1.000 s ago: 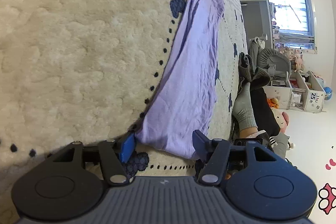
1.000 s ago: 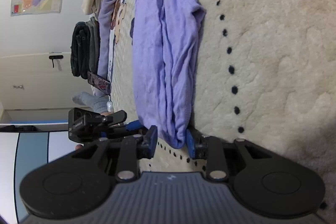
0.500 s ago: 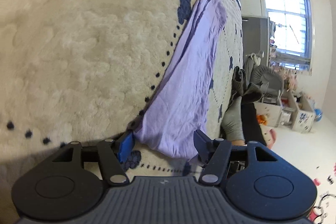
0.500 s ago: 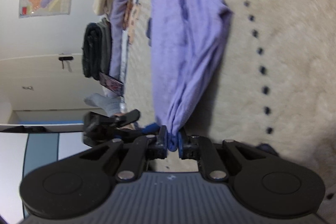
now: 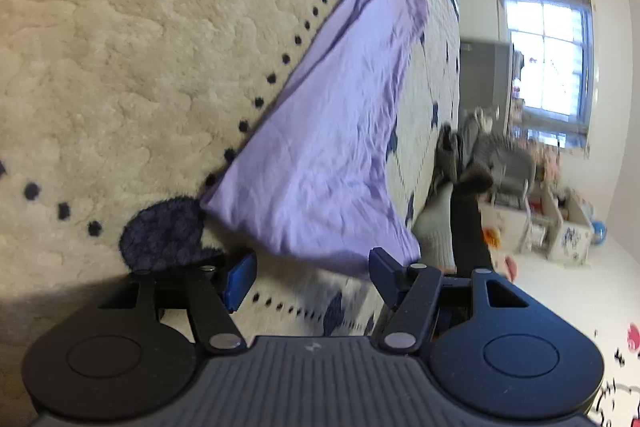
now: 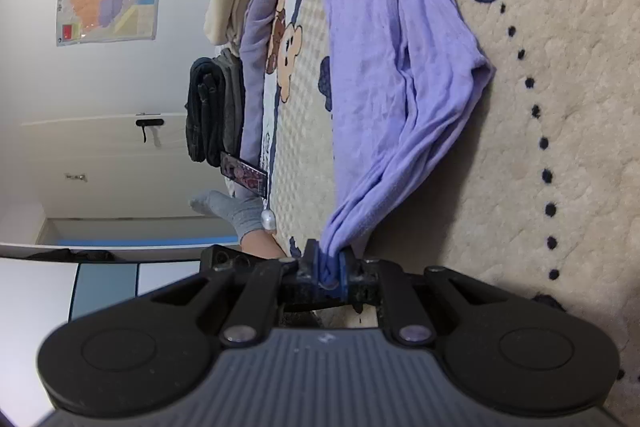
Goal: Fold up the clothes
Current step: 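Grasp the pants end with the right gripper and lift it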
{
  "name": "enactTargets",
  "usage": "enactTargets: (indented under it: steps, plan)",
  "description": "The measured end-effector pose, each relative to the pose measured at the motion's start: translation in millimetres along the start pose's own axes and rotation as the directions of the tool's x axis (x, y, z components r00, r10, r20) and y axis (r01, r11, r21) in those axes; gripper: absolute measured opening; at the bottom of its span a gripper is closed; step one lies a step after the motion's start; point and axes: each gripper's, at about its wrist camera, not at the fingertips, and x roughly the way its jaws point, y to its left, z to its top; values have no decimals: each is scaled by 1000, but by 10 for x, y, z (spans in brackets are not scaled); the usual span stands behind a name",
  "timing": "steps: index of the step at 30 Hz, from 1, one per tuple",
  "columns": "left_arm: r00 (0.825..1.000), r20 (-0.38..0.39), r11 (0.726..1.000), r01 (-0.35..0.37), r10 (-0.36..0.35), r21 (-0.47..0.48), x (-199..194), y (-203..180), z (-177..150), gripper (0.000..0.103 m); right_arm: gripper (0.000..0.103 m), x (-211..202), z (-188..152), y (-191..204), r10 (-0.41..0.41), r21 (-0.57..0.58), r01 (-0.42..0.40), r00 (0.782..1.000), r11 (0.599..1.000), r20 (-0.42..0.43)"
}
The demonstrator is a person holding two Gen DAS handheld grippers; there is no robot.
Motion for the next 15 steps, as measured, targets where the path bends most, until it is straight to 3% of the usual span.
enactTargets:
  steps: [1, 2, 4, 6, 15]
  plan:
    - [998, 68, 1000, -9, 10, -15, -54, 4, -12, 49, 11, -27, 1, 0, -1, -3, 1, 1000, 1000, -1]
    - [996, 90, 1000, -9, 11, -19, -76, 7, -18, 45, 11, -44, 1, -1, -3, -5, 3, 1000, 1000, -1]
    - [991, 133, 1000, 2, 2, -31, -120, 15, -36, 24, 11, -72, 4, -6, -9, -9, 9, 1000, 1000, -1]
    - [986, 165, 999, 19, -11, -46, -147, 32, -58, 10, 11, -86, 5, -22, -12, -6, 12, 1000, 1000, -2]
    - [969, 242, 998, 50, -56, 29, -160, -259, -107, 6, 11, -111, -5, -44, 1, 2, -1, 1000, 1000, -1]
